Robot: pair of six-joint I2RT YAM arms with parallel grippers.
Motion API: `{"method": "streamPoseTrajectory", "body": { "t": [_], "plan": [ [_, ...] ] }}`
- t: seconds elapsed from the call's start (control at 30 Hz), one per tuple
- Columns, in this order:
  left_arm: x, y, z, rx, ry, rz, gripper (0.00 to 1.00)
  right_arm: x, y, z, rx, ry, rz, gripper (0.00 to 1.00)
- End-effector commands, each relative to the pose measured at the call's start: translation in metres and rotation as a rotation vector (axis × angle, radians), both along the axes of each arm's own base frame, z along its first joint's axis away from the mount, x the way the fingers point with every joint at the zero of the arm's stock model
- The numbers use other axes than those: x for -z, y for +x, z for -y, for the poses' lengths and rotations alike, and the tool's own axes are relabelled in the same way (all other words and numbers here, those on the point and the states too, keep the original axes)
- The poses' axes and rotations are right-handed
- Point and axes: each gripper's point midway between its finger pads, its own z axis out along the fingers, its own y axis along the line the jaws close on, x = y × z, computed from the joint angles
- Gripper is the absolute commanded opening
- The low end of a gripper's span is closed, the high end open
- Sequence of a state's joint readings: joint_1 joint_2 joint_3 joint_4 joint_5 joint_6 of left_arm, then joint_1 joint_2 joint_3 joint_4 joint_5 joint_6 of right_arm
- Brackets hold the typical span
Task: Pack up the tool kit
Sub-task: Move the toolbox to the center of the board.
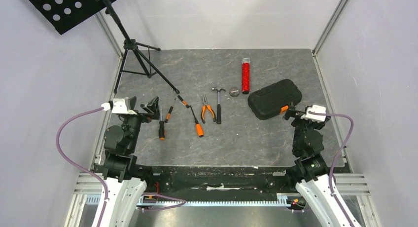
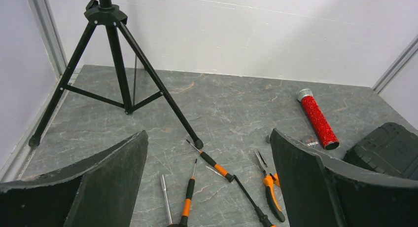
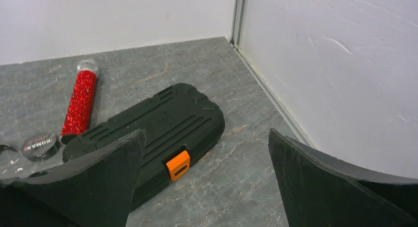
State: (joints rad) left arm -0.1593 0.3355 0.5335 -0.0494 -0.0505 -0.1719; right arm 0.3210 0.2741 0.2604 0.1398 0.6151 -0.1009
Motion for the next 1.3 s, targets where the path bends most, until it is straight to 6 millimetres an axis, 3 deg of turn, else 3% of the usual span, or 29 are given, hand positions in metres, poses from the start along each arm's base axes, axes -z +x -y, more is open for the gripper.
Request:
{"method": "streamPoseTrajectory", "body": {
  "t": [0.0, 0.17, 0.33, 0.47, 0.7, 0.87, 0.93, 1.07, 1.27],
  "plan": [
    [-0.015, -0.003, 0.000, 0.001, -0.037, 0.055, 1.00, -0.006, 0.007, -0.004, 0.007, 0.044, -0.059, 0.98],
    [-0.019, -0.009, -0.003, -0.014, -0.048, 0.076, 1.00, 0.008, 0.034, -0.026, -0.053, 0.049, -0.240, 0.98],
    [-0.024, -0.015, -0.005, -0.021, -0.058, 0.097, 1.00, 0.022, 0.077, -0.054, -0.115, 0.038, -0.436, 0.98],
    [-0.026, -0.019, -0.004, -0.017, -0.063, 0.107, 1.00, 0.037, 0.117, -0.056, -0.145, 0.077, -0.552, 0.98],
    [-0.028, -0.023, 0.004, 0.023, -0.071, 0.115, 1.00, 0.046, 0.186, -0.005, -0.124, 0.232, -0.615, 0.98],
    [-0.031, -0.021, 0.015, 0.075, -0.113, 0.082, 1.00, 0.072, 0.228, 0.029, -0.152, 0.327, -0.672, 0.98],
    [-0.027, -0.016, 0.024, 0.115, -0.127, 0.018, 1.00, 0.084, 0.240, 0.034, -0.207, 0.368, -0.696, 0.98],
    [-0.014, -0.004, 0.051, 0.236, -0.164, -0.110, 1.00, 0.108, 0.247, 0.030, -0.313, 0.445, -0.752, 0.98],
    [0.009, 0.012, 0.088, 0.388, -0.270, -0.281, 1.00, 0.137, 0.219, 0.015, -0.352, 0.524, -0.817, 0.97]
  ]
}}
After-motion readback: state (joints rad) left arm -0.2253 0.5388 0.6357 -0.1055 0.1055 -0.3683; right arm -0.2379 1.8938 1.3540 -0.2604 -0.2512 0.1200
